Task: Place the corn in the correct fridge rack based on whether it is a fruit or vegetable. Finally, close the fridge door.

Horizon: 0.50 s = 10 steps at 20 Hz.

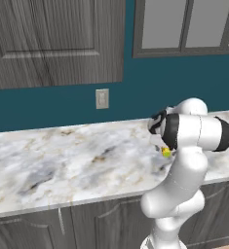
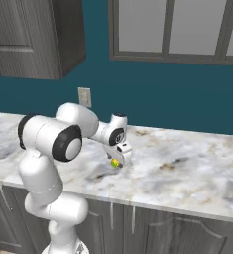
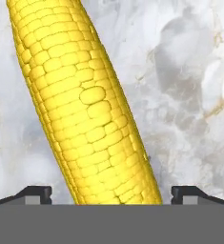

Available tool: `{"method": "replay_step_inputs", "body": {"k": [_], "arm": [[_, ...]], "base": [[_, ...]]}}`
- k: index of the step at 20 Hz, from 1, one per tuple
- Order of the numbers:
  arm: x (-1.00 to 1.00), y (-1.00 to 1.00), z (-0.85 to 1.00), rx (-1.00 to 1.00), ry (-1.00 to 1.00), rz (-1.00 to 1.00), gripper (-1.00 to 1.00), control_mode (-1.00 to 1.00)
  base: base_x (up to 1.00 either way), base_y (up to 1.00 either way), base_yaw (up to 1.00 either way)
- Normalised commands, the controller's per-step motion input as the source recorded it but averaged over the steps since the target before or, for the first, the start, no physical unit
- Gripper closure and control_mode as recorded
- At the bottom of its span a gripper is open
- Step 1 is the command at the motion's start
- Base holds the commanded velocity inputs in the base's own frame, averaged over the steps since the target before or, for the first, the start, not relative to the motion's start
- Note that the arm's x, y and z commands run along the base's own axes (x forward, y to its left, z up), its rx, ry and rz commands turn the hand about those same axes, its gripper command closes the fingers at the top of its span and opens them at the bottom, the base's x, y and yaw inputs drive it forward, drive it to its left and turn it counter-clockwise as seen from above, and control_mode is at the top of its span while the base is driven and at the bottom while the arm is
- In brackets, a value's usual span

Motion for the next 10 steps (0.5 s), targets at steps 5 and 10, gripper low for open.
{"method": "replay_step_inputs", "body": {"k": [5, 10], "arm": [[0.38, -0.01, -0.25, 0.0, -0.03, -0.02, 1.0, -1.0], [0.06, -0.01, -0.06, 0.0, 0.0, 0.0, 1.0, -1.0]], "base": [[0.0, 0.0, 0.0], [0.0, 0.0, 0.0]]}}
